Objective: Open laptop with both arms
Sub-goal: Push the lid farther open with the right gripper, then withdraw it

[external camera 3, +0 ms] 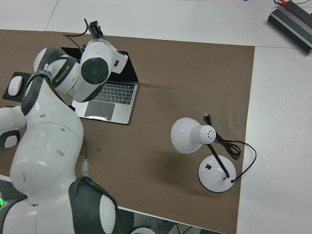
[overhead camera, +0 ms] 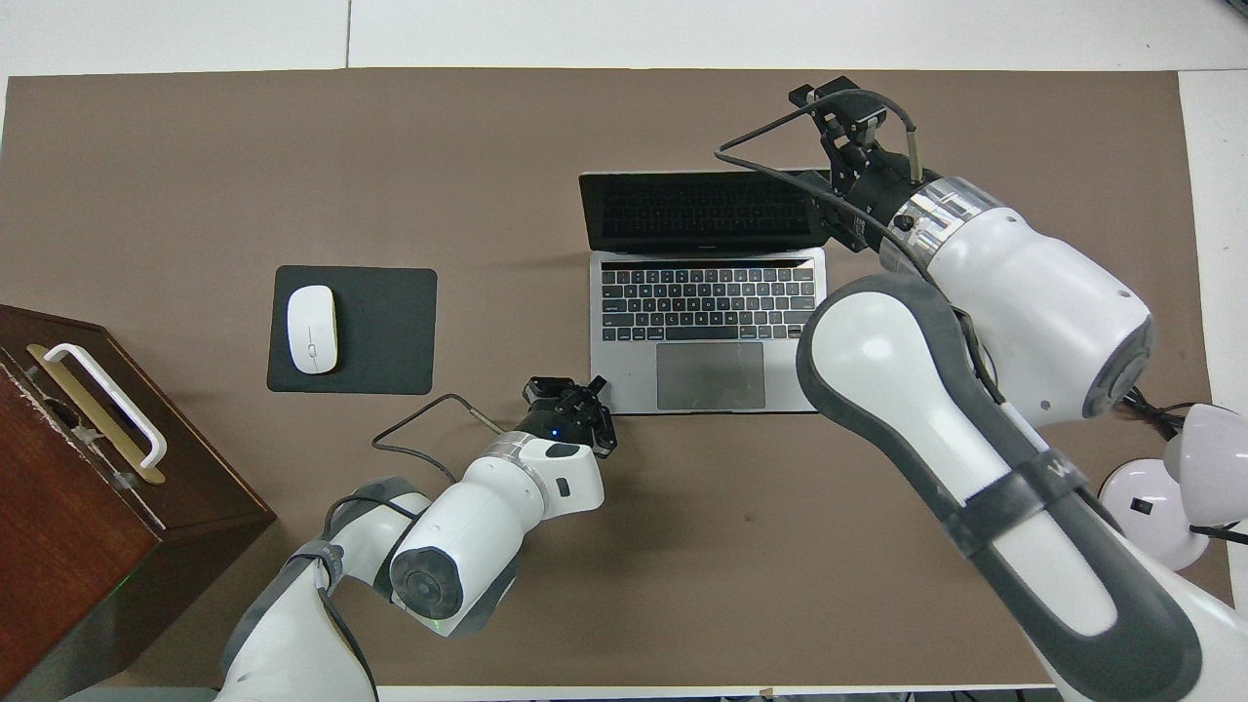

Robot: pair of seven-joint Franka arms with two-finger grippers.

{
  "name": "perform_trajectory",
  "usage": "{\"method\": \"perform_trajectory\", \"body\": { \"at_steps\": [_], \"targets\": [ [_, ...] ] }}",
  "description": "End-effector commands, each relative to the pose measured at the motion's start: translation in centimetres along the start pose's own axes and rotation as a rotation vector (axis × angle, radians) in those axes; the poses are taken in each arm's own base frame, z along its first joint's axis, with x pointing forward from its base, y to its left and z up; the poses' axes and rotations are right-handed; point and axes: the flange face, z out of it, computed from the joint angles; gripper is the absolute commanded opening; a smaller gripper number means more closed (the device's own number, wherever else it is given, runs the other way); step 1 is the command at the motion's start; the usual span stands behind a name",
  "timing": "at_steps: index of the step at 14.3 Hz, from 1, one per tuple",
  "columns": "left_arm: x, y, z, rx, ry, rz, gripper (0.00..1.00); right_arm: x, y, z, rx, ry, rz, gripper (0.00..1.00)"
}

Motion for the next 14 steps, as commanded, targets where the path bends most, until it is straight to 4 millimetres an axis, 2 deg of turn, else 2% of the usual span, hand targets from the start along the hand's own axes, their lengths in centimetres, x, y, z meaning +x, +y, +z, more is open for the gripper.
{"method": "perform_trajectory", "body": {
  "at_steps": [1, 4, 5, 7, 8, 9, 11, 14],
  "targets": [
    [-0.9, -0.6, 1.9, 0.010, -0.019, 0.005, 0.00, -1.3, -0.7, -4.0, 0.026, -0.022, 0.027, 1.00],
    [-0.6, -0.9, 1.8, 0.018, -0.013, -0.020, 0.00, -1.5, -2.8, -6.1, 0.077, -0.016, 0.022, 1.00],
    [-0.4, -1.0, 1.7, 0.024, -0.008, -0.038, 0.00, -1.4, -4.2, -6.6, 0.105, -0.011, -0.003, 1.00],
    [-0.1, -1.1, 1.6, 0.026, -0.004, -0.052, 0.00, 0.0, -6.3, -6.7, 0.141, 0.014, -0.104, 1.00],
    [0.3, -1.1, 1.4, 0.027, 0.007, -0.056, 0.00, 0.9, -6.6, -6.5, 0.140, 0.020, -0.169, 1.00],
    [0.9, -1.1, 1.2, 0.027, 0.019, -0.075, 0.00, 2.1, -6.0, -6.6, 0.114, 0.012, -0.229, 1.00],
    [2.0, -1.2, 0.4, 0.027, 0.044, -0.110, 0.00, 5.1, -3.7, -7.5, 0.047, -0.012, -0.400, 1.00],
    [2.7, -1.8, -0.4, 0.033, 0.047, -0.123, 0.00, 10.0, -0.5, -10.2, -0.041, -0.104, -0.625, 1.00]
  ]
}}
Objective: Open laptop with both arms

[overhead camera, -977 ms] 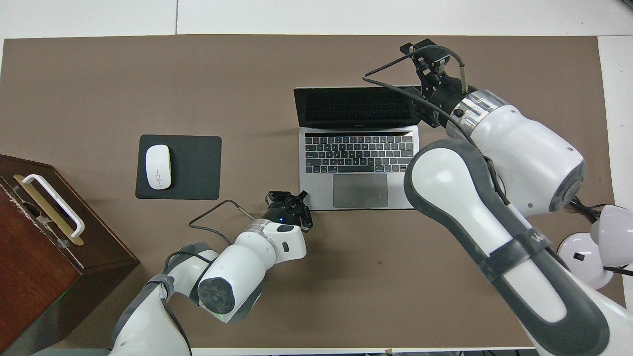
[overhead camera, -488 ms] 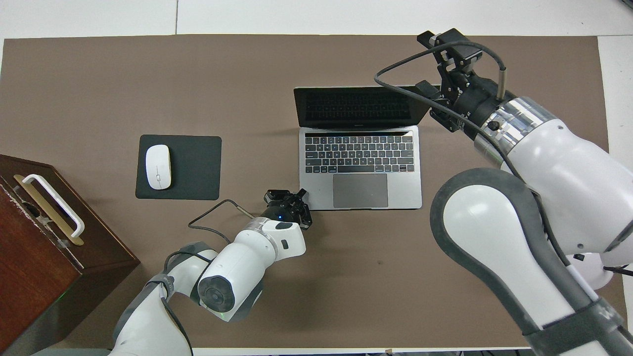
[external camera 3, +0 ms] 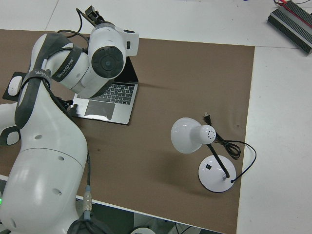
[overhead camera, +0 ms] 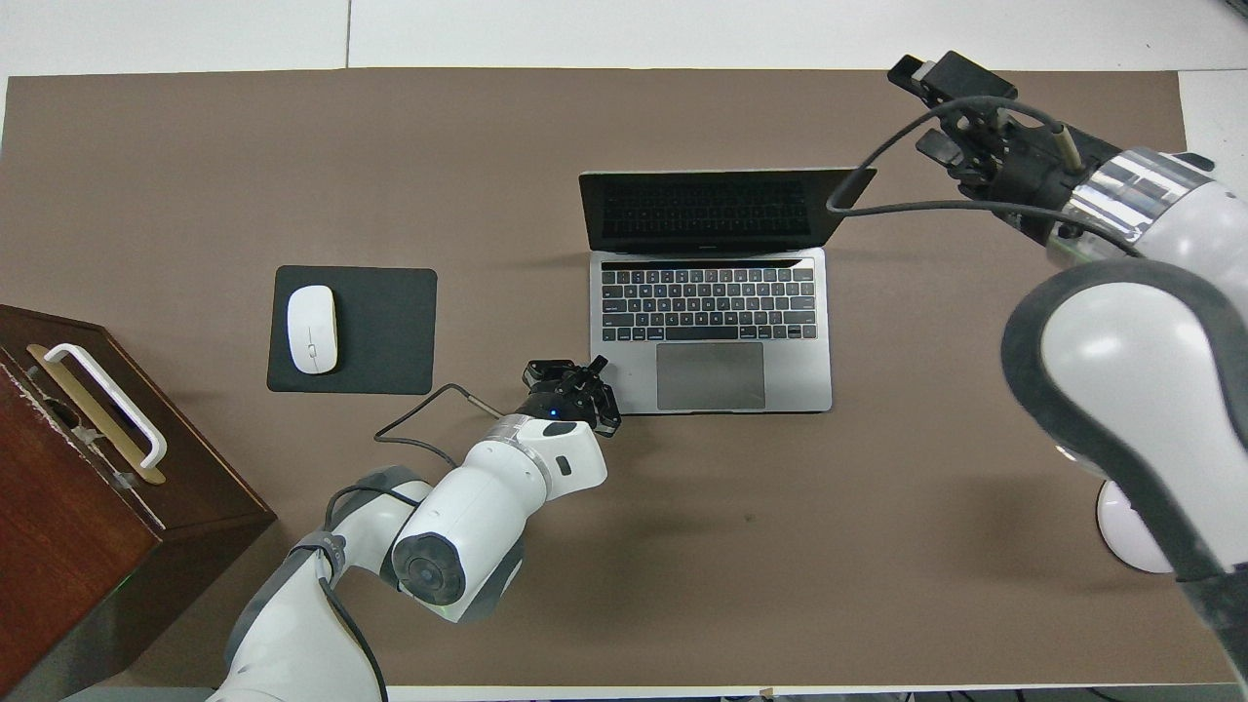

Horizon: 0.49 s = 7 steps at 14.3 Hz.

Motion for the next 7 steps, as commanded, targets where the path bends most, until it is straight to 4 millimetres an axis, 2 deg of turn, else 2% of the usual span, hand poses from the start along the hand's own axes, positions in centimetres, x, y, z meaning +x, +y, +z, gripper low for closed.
{"method": "perform_trajectory", "body": {
  "at_steps": [1, 2, 4, 7],
  "targets": [
    [1.3, -0.9, -1.0, 0.012, 0.003, -0.029, 0.00, 2.4, 4.0, -4.3, -0.069, -0.091, -0.198, 1.00],
    [1.9, -1.4, -1.6, 0.016, -0.005, -0.036, 0.00, 4.1, 5.1, -6.0, -0.107, -0.139, -0.256, 1.00],
    [3.1, -2.3, -2.8, 0.022, -0.044, -0.049, 0.00, 8.0, 5.3, -10.5, -0.192, -0.213, -0.361, 1.00],
    [4.2, -3.1, -4.1, 0.027, -0.070, -0.063, 0.00, 10.7, 4.0, -15.6, -0.281, -0.298, -0.424, 1.00]
  ]
}}
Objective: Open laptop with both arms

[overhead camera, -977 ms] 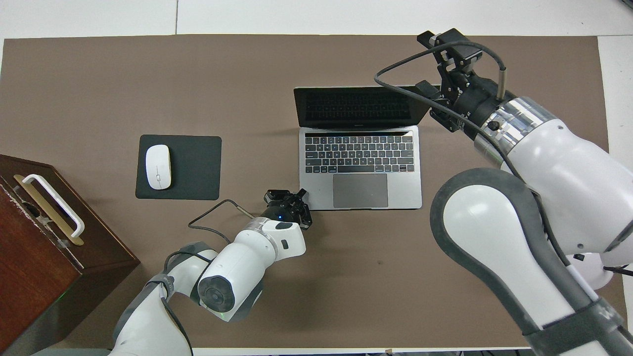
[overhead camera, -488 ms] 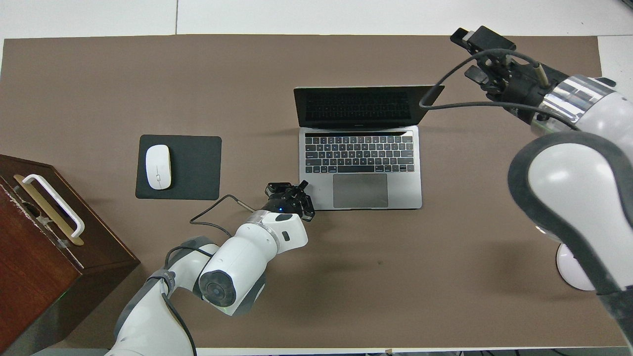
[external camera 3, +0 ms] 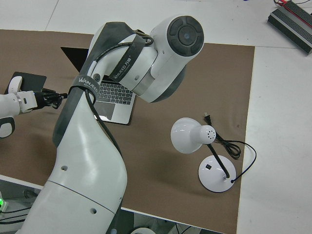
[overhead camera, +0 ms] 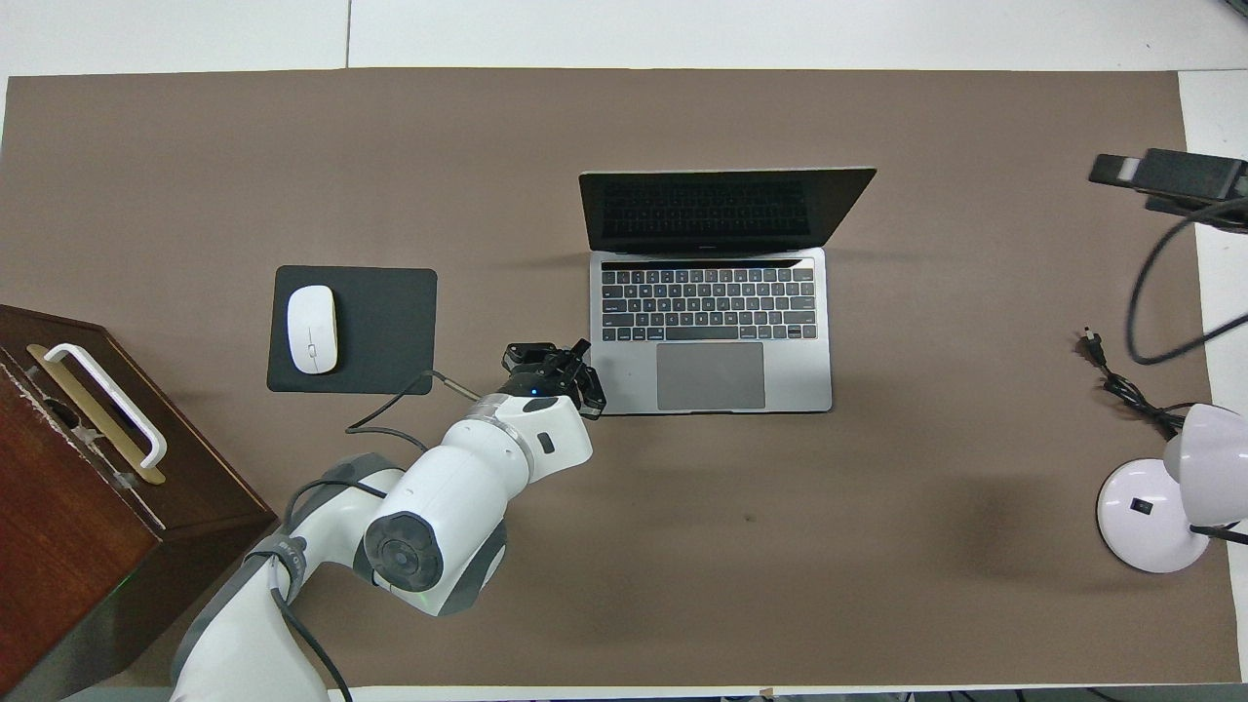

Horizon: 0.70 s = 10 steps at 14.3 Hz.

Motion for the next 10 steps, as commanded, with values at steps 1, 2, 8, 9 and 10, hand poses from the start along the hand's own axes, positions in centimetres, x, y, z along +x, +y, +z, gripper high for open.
{"method": "perform_trajectory", "body": {
  "at_steps": [1, 2, 8, 9, 10],
  "targets": [
    [1.4, -1.6, -2.2, 0.013, -0.042, -0.034, 0.00, 1.2, -0.5, -4.2, -0.082, -0.066, -0.081, 1.00],
    [2.1, -2.0, -3.0, 0.014, -0.054, -0.038, 0.00, 1.4, -1.1, -5.5, -0.135, -0.103, -0.116, 1.00],
    [6.4, -6.9, -7.6, 0.046, -0.187, -0.099, 0.00, -1.3, -5.7, -4.7, -0.349, -0.302, -0.039, 1.00],
    [7.2, -8.3, -8.7, 0.055, -0.211, -0.103, 0.00, -2.0, -6.3, -4.0, -0.389, -0.332, -0.010, 1.00],
    [7.9, -9.3, -9.7, 0.060, -0.235, -0.102, 0.00, -2.7, -6.6, -3.4, -0.405, -0.357, 0.013, 1.00]
  ]
}}
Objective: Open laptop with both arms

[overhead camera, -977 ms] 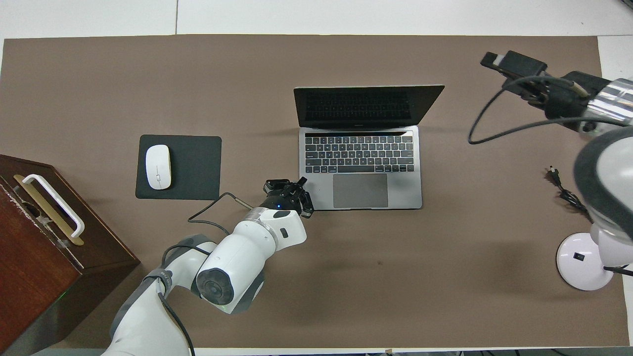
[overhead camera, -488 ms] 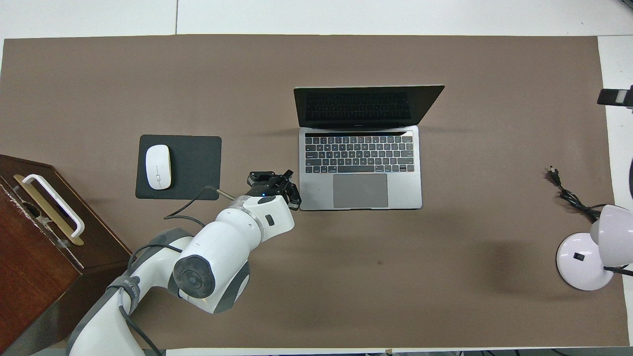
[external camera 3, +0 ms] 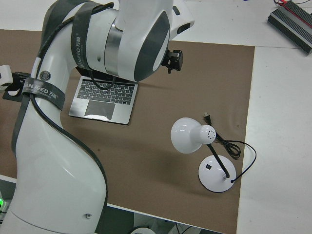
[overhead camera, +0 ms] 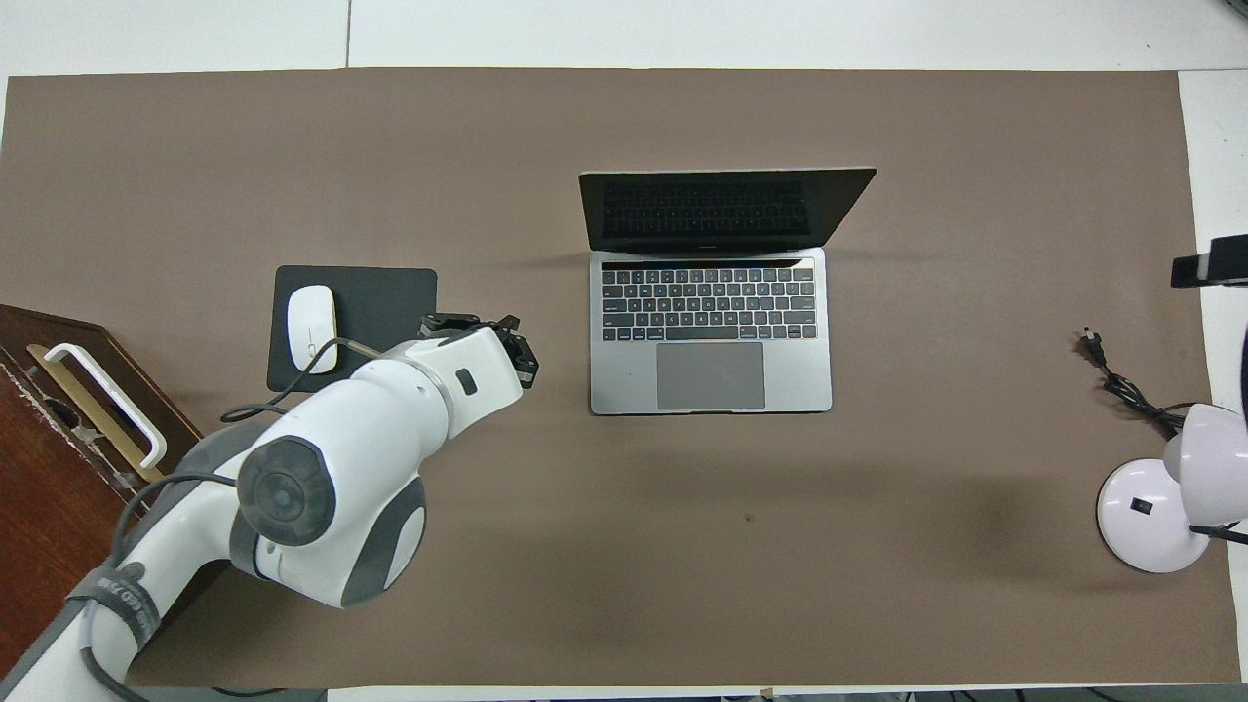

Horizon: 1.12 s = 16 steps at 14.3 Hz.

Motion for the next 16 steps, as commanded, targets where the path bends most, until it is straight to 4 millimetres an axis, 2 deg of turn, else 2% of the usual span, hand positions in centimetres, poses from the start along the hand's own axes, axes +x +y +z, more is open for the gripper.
{"method": "perform_trajectory", "body": {
  "at_steps": [1, 2, 4, 6, 7, 10, 11, 12, 13, 14, 16],
  "targets": [
    [1.9, -3.2, -3.6, 0.017, -0.059, -0.002, 0.00, -1.0, -1.4, 2.6, -0.062, -0.089, 0.054, 1.00],
    [2.1, -4.9, -4.7, 0.028, -0.078, -0.011, 0.00, -2.1, -1.4, 3.7, -0.084, -0.105, 0.052, 1.00],
    [2.4, -8.2, -6.8, 0.046, -0.110, -0.005, 0.00, -2.7, -0.9, 5.6, -0.110, -0.060, 0.036, 1.00],
    [2.1, -11.3, -8.9, 0.061, -0.143, -0.011, 0.00, -1.8, -0.6, 6.0, -0.136, -0.017, -0.035, 1.00],
    [1.8, -12.7, -9.9, 0.069, -0.163, -0.020, 0.00, -1.3, -0.8, 5.7, -0.142, 0.011, -0.075, 1.00],
    [1.9, -16.6, -12.8, 0.114, -0.233, -0.045, 0.00, -0.6, -4.8, 5.3, -0.130, 0.064, -0.188, 1.00],
    [1.9, -17.9, -13.6, 0.123, -0.243, -0.069, 0.00, -0.5, -5.6, 5.5, -0.127, 0.073, -0.197, 1.00],
    [1.6, -19.3, -14.3, 0.133, -0.247, -0.095, 0.26, -0.5, -5.5, 5.4, -0.126, 0.075, -0.206, 1.00],
    [1.2, -20.2, -14.5, 0.139, -0.249, -0.114, 0.87, -0.5, -5.6, 5.4, -0.124, 0.077, -0.208, 1.00],
    [0.9, -21.1, -14.8, 0.146, -0.251, -0.132, 1.00, -0.5, -5.8, 5.3, -0.120, 0.081, -0.206, 1.00],
    [0.0, -23.4, -15.5, 0.165, -0.252, -0.179, 1.00, -0.4, -5.7, 5.3, -0.114, 0.077, -0.198, 1.00]
  ]
}}
